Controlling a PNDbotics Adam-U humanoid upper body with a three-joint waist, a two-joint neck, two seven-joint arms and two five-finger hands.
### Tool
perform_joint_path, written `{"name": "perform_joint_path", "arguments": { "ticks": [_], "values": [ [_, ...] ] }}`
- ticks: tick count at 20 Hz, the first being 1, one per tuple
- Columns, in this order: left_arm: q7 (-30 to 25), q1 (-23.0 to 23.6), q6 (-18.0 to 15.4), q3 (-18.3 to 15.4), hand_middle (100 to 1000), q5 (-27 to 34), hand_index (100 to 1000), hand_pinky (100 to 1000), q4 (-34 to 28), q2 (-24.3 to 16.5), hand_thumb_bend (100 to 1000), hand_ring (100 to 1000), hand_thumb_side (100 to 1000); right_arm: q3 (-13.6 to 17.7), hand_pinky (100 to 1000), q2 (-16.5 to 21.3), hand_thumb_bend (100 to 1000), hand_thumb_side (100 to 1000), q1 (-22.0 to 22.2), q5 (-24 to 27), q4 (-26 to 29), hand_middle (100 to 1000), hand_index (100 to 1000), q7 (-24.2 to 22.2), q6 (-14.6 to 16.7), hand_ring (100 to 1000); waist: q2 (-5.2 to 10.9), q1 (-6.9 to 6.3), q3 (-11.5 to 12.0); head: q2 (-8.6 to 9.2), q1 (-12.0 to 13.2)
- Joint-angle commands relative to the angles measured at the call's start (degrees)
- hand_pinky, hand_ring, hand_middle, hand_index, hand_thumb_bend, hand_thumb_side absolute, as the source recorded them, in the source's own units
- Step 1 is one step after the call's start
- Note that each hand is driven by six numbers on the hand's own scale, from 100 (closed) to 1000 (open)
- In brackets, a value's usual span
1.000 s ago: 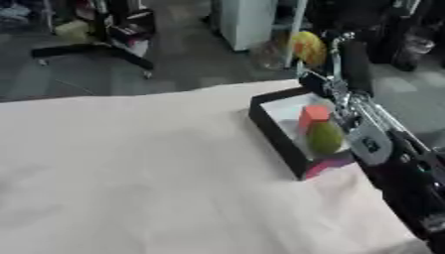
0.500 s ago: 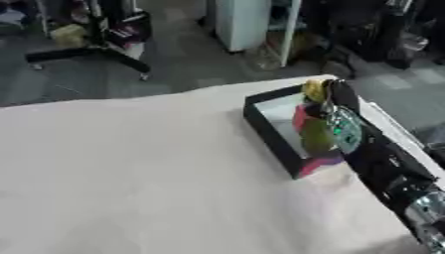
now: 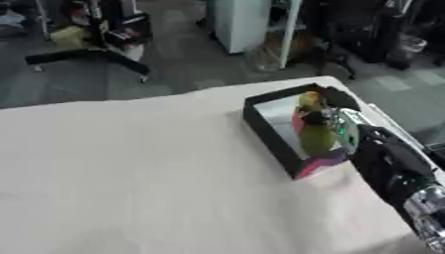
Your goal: Pick up the objects with one hand, pass them to the other hand, and then place them into the box on the other side of the table.
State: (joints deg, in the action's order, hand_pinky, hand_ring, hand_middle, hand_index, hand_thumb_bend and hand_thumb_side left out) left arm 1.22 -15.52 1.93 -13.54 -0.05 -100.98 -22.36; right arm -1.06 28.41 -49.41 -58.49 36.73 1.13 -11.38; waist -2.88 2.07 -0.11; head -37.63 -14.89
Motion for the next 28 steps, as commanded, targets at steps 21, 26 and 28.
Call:
{"name": "perform_joint_path", "arguments": {
  "ticks": [21, 26, 28],
  "values": [
    [12.59, 1.95, -1.75, -3.81, 597, -8.19, 730, 585, -3.24, 4.95, 1000, 632, 777, 8.81, 635, -3.0, 371, 465, 23.81, 8.06, 63.43, 715, 931, 23.14, -5.12, 701, 0.34, -0.08, -1.72, -3.68, 21.92],
    [15.47, 4.02, -2.68, -3.94, 615, -9.67, 742, 598, -4.98, 8.42, 1000, 648, 826, 8.29, 585, -11.58, 311, 451, 31.04, 14.45, 68.05, 674, 844, 31.89, -3.17, 659, -0.01, -0.03, -2.95, -6.02, 21.98],
    [16.59, 4.99, -2.96, -4.05, 624, -9.84, 748, 601, -5.26, 9.52, 992, 657, 853, 8.04, 571, -14.7, 297, 447, 33.59, 16.67, 68.95, 662, 815, 34.35, -2.1, 649, -0.31, -0.07, -3.23, -6.38, 21.17]
  ]
}}
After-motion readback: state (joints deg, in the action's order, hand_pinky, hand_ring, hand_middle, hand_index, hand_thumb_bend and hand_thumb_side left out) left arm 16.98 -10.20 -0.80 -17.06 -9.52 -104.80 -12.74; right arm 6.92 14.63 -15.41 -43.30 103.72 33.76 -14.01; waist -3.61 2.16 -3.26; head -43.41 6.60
